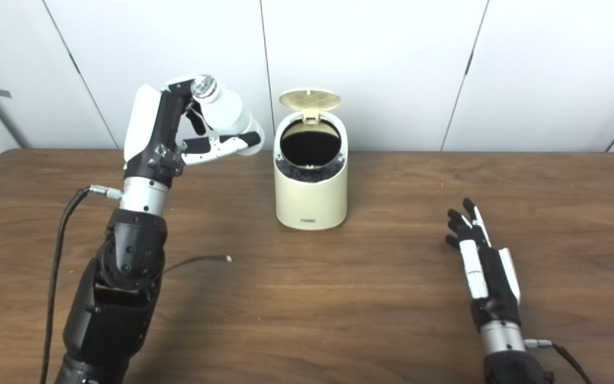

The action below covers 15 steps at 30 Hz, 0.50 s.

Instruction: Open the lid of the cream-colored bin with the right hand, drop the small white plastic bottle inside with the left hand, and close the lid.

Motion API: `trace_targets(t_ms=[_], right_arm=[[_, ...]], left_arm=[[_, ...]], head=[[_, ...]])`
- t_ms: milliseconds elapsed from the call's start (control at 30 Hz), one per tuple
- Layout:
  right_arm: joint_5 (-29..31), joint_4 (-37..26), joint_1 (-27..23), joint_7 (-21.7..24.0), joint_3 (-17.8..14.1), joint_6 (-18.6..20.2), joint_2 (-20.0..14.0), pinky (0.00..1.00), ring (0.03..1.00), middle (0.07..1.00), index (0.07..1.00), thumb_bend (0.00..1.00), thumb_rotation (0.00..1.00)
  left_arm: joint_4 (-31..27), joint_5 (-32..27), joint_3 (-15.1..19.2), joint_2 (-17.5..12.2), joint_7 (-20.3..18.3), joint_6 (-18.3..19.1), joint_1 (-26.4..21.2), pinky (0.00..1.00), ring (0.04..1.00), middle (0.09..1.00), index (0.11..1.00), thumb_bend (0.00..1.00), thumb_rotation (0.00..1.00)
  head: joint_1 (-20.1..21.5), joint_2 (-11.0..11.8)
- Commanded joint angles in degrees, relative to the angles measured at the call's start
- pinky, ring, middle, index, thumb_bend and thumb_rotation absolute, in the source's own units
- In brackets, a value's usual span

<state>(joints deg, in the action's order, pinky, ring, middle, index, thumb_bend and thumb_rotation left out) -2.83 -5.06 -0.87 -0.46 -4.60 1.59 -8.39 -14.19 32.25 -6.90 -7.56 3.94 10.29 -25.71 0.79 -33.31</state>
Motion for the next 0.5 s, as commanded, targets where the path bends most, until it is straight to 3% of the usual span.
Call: trace_targets(t_ms=[0, 200, 467], right_arm=[[-0.17, 0.01, -0.82, 0.05, 0.42, -0.39, 0.39, 0.88, 0.920, 0.910, 0.977, 0.67, 1.00], [-0.59, 1.24, -1.28, -0.39, 0.72, -1.57, 0.46, 0.87, 0.917, 0.910, 0.979, 0.67, 1.00], [-1.54, 1.56, -1.22, -0.83, 1.42, -2.44, 0.29, 0.86, 0.908, 0.904, 0.978, 0.66, 1.00]], left_arm=[[-1.77, 0.48, -0.28, 0.76, 0.63, -1.92, -3.65, 0.27, 0.376, 0.504, 0.515, 0.50, 0.00], [0.11, -0.46, -1.04, 2.28, 1.03, -4.57, -4.68, 0.27, 0.365, 0.491, 0.506, 0.50, 0.00], [7.45, 0.84, -2.70, 4.18, 3.13, -8.89, -6.15, 0.31, 0.380, 0.507, 0.495, 0.50, 0.00]], head=[[0.28, -0.05], [0.62, 0.00], [1.01, -0.03]])
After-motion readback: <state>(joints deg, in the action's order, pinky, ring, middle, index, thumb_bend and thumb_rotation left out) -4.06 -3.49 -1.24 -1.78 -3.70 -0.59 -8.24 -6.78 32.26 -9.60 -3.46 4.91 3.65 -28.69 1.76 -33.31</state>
